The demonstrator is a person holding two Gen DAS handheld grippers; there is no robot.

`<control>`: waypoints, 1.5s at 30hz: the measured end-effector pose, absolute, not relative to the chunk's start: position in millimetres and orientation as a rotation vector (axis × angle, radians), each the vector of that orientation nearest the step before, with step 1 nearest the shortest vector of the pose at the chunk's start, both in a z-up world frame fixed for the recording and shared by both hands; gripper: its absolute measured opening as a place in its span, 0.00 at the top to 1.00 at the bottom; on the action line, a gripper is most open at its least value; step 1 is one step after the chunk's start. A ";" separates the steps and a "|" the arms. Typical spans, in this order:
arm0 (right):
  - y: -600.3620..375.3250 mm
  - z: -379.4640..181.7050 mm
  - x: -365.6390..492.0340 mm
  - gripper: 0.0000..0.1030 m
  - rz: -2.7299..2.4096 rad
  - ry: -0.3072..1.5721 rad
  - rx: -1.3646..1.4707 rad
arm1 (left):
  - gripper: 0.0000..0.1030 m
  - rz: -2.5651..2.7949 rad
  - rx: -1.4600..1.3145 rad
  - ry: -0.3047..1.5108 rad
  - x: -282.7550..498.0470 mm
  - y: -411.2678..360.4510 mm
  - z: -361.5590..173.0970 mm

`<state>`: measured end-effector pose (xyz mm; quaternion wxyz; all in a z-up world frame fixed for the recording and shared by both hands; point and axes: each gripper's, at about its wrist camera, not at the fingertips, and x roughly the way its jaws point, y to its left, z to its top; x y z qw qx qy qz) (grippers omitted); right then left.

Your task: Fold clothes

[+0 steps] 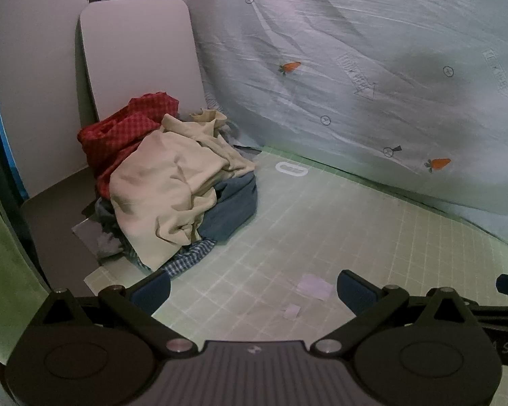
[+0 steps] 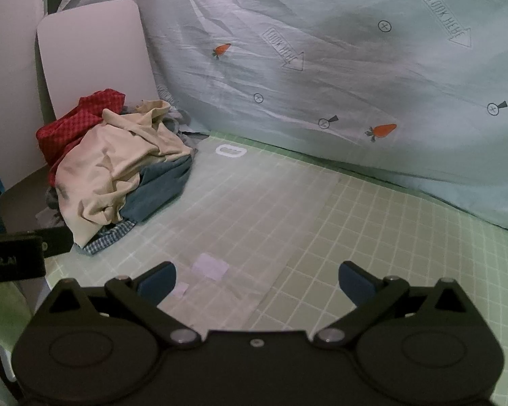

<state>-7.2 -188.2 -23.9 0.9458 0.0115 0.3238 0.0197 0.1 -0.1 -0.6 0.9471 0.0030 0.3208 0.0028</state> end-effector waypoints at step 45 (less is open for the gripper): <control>-191.4 -26.8 -2.1 0.00 0.038 0.676 0.035 | 0.00 -0.009 0.006 0.677 5.1 -6.9 -5.7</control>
